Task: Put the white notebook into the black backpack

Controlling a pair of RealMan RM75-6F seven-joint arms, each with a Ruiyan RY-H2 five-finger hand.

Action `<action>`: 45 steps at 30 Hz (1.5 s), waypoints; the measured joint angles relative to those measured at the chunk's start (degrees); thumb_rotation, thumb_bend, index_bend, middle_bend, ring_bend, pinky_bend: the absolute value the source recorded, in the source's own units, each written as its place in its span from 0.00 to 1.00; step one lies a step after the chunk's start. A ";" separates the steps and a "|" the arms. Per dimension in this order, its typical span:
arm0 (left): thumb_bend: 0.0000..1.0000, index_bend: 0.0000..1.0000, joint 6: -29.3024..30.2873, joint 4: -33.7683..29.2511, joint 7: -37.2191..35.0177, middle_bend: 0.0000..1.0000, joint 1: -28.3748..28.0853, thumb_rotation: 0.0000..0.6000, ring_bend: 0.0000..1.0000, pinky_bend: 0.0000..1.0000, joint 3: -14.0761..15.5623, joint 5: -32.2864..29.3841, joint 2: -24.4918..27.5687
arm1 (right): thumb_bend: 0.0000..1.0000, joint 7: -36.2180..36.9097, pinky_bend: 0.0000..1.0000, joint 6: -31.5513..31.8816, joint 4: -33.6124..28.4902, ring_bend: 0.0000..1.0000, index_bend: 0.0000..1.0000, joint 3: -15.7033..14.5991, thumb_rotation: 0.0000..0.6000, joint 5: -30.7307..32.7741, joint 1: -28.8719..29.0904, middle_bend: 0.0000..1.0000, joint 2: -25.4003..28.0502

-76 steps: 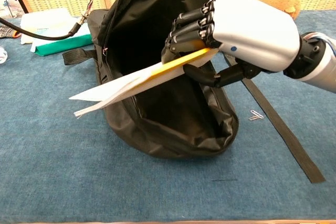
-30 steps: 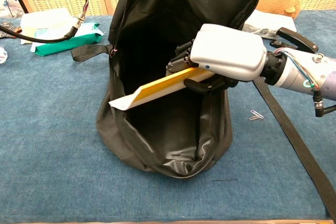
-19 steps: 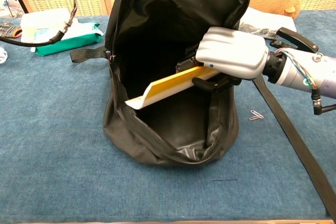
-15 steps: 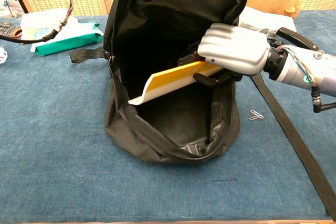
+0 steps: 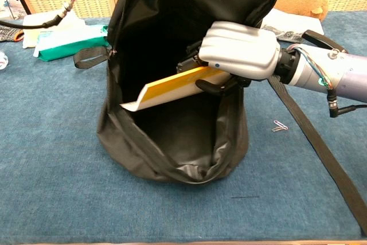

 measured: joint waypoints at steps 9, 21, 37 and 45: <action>0.84 0.76 0.51 -1.82 -0.75 0.74 0.29 1.00 0.59 0.77 -0.50 0.12 2.54 | 0.61 0.56 0.63 3.85 0.04 0.44 0.58 -0.25 1.00 -0.12 3.12 0.53 -0.63; 0.84 0.76 0.38 -1.34 -2.06 0.74 0.50 1.00 0.59 0.77 0.23 1.17 2.55 | 0.61 -0.09 0.61 -1.53 0.92 0.43 0.58 -1.21 1.00 -0.33 3.40 0.52 -0.66; 0.84 0.76 -0.08 1.41 -5.00 0.74 0.37 1.00 0.59 0.77 0.44 2.86 1.28 | 0.17 -1.65 0.24 -5.41 0.75 0.08 0.20 -2.08 1.00 -0.15 1.61 0.09 0.66; 0.84 0.76 -0.44 2.99 -5.56 0.74 -0.38 1.00 0.59 0.77 0.17 1.80 0.61 | 0.06 -3.18 0.09 -4.66 0.90 0.01 0.15 -3.10 1.00 -0.75 0.12 0.02 2.73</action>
